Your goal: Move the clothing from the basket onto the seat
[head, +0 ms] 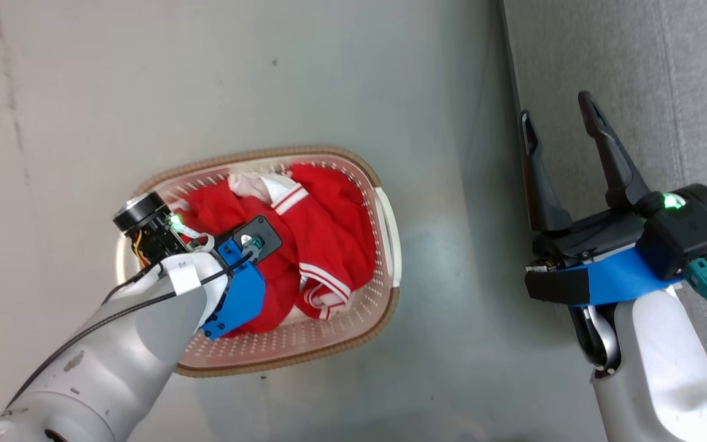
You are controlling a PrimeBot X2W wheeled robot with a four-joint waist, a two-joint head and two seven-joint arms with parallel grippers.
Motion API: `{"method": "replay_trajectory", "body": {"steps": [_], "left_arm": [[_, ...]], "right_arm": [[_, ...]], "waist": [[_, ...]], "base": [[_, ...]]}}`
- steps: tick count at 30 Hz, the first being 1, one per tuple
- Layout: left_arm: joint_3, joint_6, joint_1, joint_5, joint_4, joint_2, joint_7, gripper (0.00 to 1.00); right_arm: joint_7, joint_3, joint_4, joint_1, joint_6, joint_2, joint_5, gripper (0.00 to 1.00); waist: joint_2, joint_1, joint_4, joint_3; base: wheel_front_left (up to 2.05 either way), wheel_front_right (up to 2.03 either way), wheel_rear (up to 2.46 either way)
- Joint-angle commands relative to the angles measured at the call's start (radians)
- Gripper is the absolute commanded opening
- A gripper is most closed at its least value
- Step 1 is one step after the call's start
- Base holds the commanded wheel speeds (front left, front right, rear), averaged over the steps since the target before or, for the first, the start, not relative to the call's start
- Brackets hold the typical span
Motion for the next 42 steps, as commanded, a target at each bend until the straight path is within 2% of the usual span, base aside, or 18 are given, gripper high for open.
{"method": "replay_trajectory", "body": {"steps": [1,14,25,42], "left_arm": [[-0.002,0.000,0.018,-0.013,-0.002,-0.005,-0.022,0.00],[0.015,0.000,0.070,-0.143,-0.010,-0.038,-0.196,0.00],[0.080,0.012,0.090,-0.196,-0.068,-0.046,-0.235,0.00],[0.233,0.104,0.154,-0.187,-0.402,0.047,-0.236,0.00]], "right_arm": [[-0.004,-0.004,0.004,0.019,0.000,-0.003,-0.003,1.00],[-0.004,-0.022,0.030,0.122,0.000,-0.003,0.001,1.00],[-0.004,-0.037,0.036,0.204,0.000,-0.003,0.006,1.00],[-0.004,-0.062,0.037,0.308,0.000,-0.003,0.026,1.00]], "waist": [[0.0000,0.0000,0.037,-0.076],[0.0000,0.0000,0.082,-0.305],[0.0000,0.0000,0.106,-0.436],[0.0000,0.0000,0.148,-0.574]], "base": [[0.00,0.00,0.00],[0.00,0.00,0.00],[0.00,0.00,0.00],[0.00,0.00,0.00]]}}
